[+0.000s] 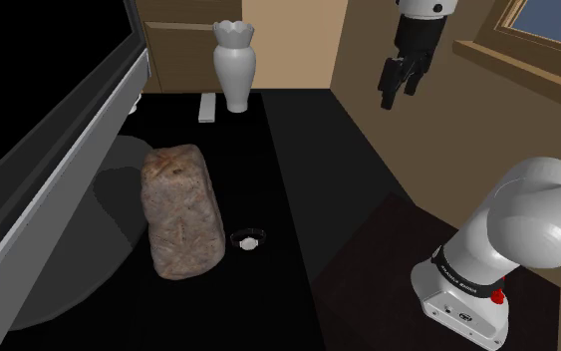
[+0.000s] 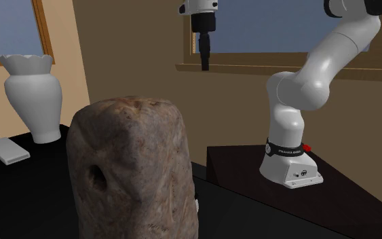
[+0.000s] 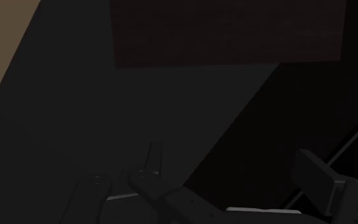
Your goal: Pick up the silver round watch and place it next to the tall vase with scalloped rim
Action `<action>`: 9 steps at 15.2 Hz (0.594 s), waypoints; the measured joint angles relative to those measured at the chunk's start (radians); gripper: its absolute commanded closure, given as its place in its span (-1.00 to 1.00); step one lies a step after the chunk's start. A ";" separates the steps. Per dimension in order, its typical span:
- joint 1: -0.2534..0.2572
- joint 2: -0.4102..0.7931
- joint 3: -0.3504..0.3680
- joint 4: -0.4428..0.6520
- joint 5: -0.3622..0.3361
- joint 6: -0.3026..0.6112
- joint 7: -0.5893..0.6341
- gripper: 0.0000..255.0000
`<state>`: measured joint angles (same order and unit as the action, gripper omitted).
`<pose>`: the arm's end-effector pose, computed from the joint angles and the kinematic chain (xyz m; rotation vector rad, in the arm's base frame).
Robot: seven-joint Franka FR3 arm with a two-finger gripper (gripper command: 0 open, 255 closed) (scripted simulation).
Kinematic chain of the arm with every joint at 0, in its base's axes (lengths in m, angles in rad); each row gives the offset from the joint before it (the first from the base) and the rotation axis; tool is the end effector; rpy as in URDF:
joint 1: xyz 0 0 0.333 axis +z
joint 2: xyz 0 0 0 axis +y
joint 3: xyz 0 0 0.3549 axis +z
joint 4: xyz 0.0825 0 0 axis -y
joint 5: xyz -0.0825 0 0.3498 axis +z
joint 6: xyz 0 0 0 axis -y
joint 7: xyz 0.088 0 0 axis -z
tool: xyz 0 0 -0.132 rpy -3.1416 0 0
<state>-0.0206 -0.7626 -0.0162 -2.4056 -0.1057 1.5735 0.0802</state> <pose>0.2474 -0.0245 0.5664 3.0393 -0.1645 -0.1024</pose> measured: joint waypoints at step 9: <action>0.078 -0.091 0.147 -0.182 0.097 0.209 0.154 -1.00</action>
<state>0.0569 -0.8535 0.1308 -2.5874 -0.0090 1.7825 0.2339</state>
